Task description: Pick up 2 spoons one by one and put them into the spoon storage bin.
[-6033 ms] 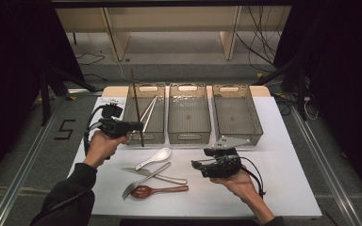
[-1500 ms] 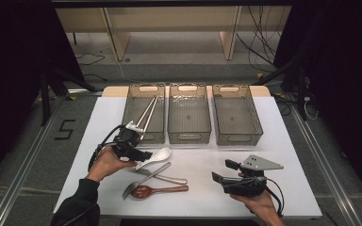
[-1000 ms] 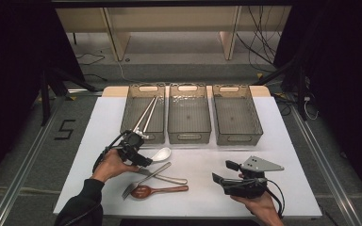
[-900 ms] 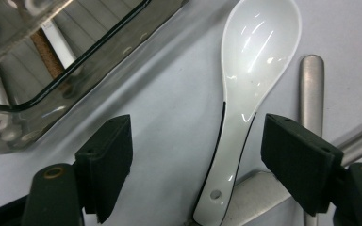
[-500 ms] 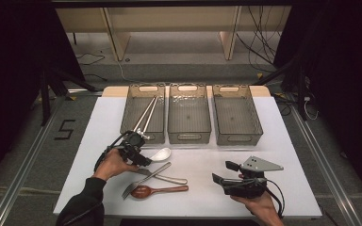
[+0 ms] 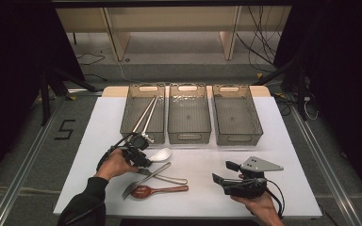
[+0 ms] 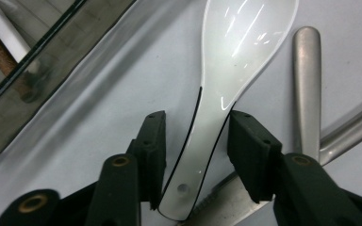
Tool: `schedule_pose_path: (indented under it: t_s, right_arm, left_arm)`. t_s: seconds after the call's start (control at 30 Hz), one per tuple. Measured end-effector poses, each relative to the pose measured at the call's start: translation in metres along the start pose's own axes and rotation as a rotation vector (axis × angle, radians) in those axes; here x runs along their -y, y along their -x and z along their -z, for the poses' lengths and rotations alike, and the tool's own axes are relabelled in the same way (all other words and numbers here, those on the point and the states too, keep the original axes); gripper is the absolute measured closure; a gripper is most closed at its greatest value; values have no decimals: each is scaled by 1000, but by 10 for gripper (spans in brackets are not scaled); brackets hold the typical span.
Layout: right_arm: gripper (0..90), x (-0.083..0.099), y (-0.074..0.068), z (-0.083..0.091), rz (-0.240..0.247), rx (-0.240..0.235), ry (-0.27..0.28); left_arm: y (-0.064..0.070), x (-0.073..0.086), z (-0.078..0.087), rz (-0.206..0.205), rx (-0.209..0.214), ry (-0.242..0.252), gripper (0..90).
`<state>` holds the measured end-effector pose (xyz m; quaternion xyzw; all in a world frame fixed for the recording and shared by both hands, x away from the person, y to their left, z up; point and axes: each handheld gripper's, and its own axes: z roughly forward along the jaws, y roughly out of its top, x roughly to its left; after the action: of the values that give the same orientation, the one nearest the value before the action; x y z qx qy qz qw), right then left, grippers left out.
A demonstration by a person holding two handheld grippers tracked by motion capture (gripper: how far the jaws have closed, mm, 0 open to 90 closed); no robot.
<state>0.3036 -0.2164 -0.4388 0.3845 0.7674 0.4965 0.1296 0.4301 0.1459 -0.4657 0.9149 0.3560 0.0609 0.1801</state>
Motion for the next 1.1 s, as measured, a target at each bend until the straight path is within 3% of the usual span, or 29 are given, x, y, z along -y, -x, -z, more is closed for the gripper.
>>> schedule_pose_path:
  t_s: [0.23, 0.33, 0.53, 0.8, 1.1]
  right_arm:
    - [297, 0, 0, -1, 4, 3, -7]
    - [298, 0, 0, -1, 2, 5, -3]
    - [300, 0, -1, -1, 2, 9, -5]
    - [300, 0, 0, 0, -1, 14, -1]
    - [300, 0, 0, 0, 1, 15, 1]
  left_arm:
    - [5, -2, 1, -61, -2, -18, 683]
    - [7, -1, 1, -73, 8, -2, 728]
    - [6, 0, 1, -73, 11, 17, 761]
    - [4, 2, 2, -20, 20, 54, 765]
    - [6, 2, 13, -20, 37, 81, 764]
